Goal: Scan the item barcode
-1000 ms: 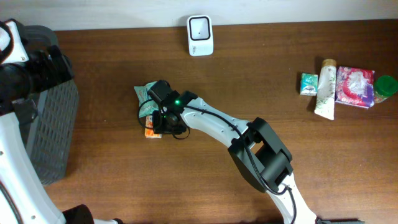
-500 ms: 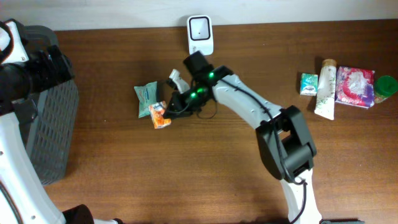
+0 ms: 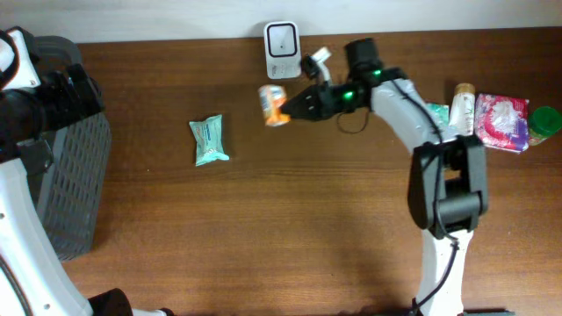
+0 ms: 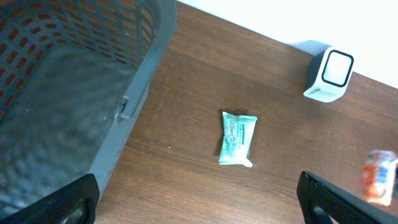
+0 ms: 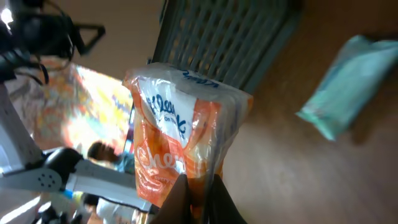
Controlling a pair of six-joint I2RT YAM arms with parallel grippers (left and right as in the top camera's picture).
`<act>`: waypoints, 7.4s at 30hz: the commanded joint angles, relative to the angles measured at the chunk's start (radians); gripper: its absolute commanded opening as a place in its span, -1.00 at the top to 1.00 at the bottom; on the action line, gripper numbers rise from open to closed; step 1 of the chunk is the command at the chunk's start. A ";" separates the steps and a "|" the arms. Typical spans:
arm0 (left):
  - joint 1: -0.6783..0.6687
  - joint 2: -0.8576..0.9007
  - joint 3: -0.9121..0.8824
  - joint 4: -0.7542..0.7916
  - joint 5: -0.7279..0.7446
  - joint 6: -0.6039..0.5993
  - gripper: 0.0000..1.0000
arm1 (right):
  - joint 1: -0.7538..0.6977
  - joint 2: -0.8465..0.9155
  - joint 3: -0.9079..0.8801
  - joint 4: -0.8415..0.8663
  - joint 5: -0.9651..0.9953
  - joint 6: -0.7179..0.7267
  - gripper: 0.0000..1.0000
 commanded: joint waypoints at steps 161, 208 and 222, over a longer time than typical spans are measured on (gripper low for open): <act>-0.003 -0.013 0.010 -0.001 0.000 -0.004 -0.98 | 0.520 0.304 0.372 0.056 1.255 0.304 -0.39; -0.003 -0.013 0.010 -0.001 0.000 -0.004 -0.98 | 0.663 0.216 0.283 -0.296 2.069 -0.140 -0.46; -0.003 -0.013 0.010 -0.002 0.000 -0.004 -0.98 | 0.661 0.214 0.229 -0.203 1.886 -0.138 0.02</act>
